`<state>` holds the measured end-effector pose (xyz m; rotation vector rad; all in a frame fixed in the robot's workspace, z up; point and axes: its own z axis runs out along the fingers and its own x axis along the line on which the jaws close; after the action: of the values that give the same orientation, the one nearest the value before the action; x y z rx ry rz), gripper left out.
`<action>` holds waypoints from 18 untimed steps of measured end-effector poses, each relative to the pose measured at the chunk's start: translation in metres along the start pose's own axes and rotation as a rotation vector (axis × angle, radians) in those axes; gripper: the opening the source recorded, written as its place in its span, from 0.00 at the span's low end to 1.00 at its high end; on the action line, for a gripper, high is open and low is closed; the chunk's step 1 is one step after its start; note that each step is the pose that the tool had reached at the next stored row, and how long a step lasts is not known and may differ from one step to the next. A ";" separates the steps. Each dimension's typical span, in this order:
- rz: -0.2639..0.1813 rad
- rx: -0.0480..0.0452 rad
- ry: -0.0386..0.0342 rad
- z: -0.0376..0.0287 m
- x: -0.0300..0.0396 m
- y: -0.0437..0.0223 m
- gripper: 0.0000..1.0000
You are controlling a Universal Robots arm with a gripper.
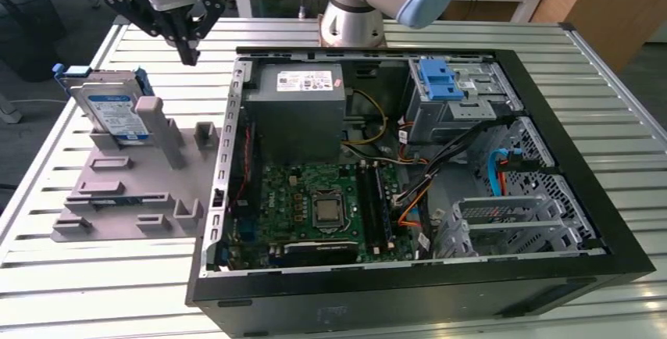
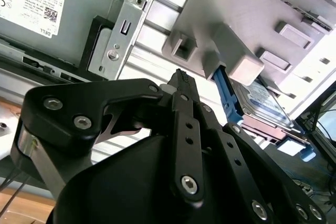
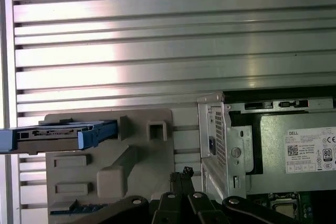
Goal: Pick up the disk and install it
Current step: 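Reach for the disk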
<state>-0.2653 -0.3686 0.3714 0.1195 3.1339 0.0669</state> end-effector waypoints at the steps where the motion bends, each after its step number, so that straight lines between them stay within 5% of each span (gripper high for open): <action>1: 0.000 0.0000 0.0001 0.0001 0.0011 0.0001 0.11; 7: 0.000 0.0003 0.0025 0.0017 0.0086 0.0001 0.11; 18: 0.000 0.0006 0.0072 0.0023 0.0090 0.0001 0.11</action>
<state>-0.2743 -0.3677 0.3691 0.1198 3.1411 0.0664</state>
